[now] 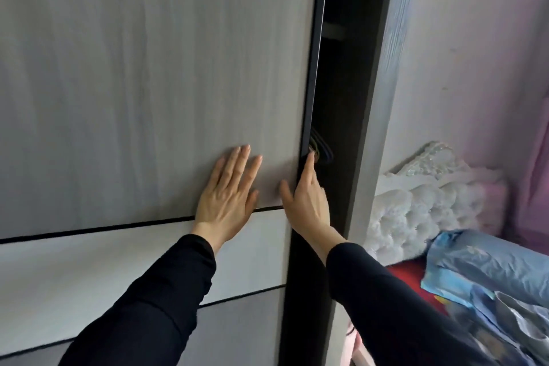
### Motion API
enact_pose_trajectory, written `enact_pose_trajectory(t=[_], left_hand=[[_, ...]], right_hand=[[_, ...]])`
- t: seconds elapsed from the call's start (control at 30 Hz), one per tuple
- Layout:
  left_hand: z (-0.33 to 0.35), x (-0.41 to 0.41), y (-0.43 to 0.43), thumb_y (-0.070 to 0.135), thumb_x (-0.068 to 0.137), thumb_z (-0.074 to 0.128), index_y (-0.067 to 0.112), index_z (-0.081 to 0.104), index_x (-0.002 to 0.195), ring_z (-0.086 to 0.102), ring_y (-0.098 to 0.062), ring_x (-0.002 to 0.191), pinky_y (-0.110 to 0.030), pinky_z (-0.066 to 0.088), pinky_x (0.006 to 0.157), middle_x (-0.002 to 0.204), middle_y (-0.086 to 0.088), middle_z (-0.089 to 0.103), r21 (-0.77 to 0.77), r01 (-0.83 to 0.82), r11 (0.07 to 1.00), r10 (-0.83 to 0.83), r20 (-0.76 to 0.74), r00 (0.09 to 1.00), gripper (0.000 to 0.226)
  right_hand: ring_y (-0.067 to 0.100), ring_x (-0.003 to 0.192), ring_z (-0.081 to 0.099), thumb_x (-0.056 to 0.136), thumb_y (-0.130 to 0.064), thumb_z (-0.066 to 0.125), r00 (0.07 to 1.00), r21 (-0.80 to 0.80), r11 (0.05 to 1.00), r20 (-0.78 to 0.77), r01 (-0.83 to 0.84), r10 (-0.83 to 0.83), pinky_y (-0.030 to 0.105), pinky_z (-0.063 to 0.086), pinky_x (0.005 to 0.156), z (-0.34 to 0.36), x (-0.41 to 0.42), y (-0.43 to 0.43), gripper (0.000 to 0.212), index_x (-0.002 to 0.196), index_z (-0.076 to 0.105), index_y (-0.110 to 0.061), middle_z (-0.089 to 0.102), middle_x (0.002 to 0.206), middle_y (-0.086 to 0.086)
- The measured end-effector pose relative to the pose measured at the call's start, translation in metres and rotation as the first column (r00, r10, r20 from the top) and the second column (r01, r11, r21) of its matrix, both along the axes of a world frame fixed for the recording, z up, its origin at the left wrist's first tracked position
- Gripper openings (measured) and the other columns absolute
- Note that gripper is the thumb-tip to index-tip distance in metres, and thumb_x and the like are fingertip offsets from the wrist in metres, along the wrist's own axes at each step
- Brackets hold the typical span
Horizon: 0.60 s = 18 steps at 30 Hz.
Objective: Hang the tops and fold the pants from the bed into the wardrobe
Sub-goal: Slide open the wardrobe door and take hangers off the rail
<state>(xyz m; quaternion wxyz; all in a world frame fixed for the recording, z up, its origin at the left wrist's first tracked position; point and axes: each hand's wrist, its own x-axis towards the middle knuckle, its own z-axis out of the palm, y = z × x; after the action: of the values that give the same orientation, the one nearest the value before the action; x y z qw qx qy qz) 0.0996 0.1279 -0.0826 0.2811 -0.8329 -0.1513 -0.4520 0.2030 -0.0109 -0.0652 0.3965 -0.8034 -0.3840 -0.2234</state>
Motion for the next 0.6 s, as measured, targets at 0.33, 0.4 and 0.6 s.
enact_pose_trajectory(t=[0.33,0.4,0.6], left_hand=[[-0.008,-0.016,0.026,0.049,0.100,0.025,0.013,0.006,0.154,-0.002,-0.022,0.149,-0.036,0.007,0.121,0.161,-0.009,-0.008,0.123,-0.182,0.976,0.179,0.041,0.983,0.068],[-0.008,-0.028,0.032,0.049,0.099,0.028,0.013,0.006,0.154,-0.001,-0.022,0.149,-0.036,0.007,0.121,0.161,-0.009,-0.008,0.112,-0.186,0.976,0.182,0.042,0.982,0.069],[-0.011,-0.077,0.051,0.046,0.099,0.031,0.013,0.003,0.154,0.004,-0.028,0.149,-0.040,0.008,0.121,0.161,-0.013,-0.005,0.088,-0.255,0.963,0.254,0.020,0.967,0.070]], right_hand=[[0.025,0.148,0.012,0.101,-0.028,0.044,0.948,0.152,0.938,0.111,-0.312,0.298,0.021,0.023,0.111,-0.026,0.015,0.029,0.074,0.152,-0.006,-0.006,0.000,0.161,0.014],[0.024,0.147,0.013,0.101,-0.025,0.045,0.933,0.137,0.929,0.164,-0.343,0.320,0.016,0.022,0.107,-0.028,0.008,0.034,0.073,0.151,-0.003,-0.002,0.000,0.161,0.016],[0.039,0.130,0.044,0.099,-0.026,0.046,0.847,0.109,0.860,0.272,-0.499,0.457,0.019,0.049,0.080,-0.039,-0.018,0.066,0.074,0.149,0.000,0.003,0.003,0.158,0.025]])
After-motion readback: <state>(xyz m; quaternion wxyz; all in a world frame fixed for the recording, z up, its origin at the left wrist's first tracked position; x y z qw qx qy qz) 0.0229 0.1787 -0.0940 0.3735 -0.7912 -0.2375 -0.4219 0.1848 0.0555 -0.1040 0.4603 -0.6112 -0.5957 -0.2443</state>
